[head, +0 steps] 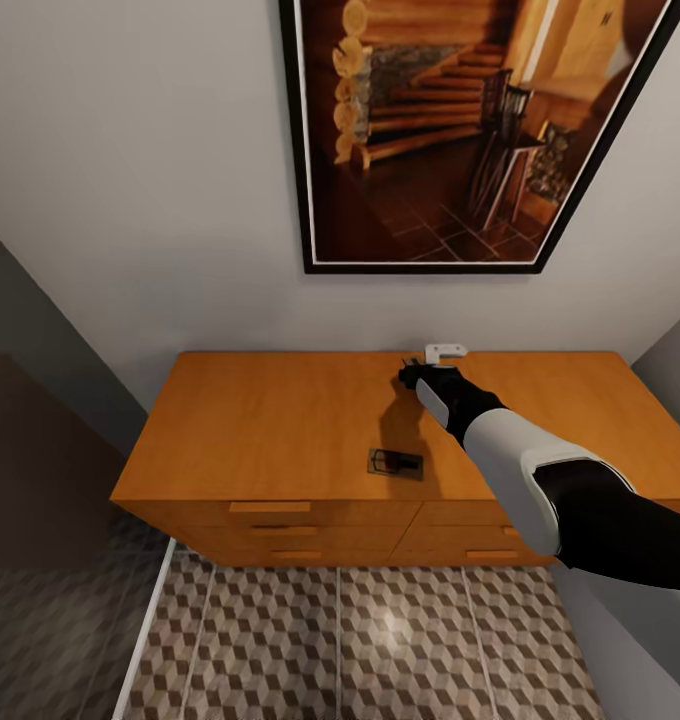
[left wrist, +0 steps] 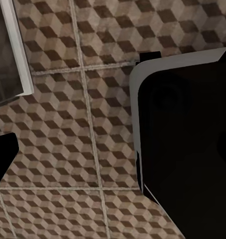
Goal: Take the four mousetraps from the cabinet in the bathroom and place them on the bathroom floor. Make sure all four end up on the same floor surface, and ensure that at least two of them are either under or directly next to the same bathroom sink.
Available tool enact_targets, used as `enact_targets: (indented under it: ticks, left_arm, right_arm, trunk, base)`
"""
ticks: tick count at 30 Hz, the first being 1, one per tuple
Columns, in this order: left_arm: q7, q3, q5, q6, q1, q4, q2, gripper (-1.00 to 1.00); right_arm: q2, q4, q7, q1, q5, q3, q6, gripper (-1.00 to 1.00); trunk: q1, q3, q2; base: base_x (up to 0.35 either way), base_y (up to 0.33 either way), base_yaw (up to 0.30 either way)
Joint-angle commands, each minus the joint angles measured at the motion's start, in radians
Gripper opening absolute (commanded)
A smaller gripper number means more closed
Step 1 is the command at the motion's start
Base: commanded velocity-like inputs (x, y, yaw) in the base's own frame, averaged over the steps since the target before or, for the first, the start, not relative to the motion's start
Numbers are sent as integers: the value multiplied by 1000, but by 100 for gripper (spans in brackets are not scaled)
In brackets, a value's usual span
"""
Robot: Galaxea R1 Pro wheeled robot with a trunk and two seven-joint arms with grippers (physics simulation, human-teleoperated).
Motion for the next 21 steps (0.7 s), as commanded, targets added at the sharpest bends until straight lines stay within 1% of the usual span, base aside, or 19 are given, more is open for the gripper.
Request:
enact_targets:
  ticks: [1,20,21]
  left_arm:
    - [1,-8,7,-6,-1,3,-1,100]
    - [2,-8,7,-6,-1,3,-1,100]
    - [2,-8,7,-6,-1,3,-1,100]
  right_arm:
    - [0,35,-5,0,-14,8,5,100]
    - [0,35,-5,0,-14,8,5,100]
    - [0,35,-5,0,-14,8,4,-100]
  trunk:
    - [1,-2,-1]
    - [1,-4,-1]
    - [1,-4,-1]
  base:
    - [0,0,0]
    - [0,0,0]
    - [0,0,0]
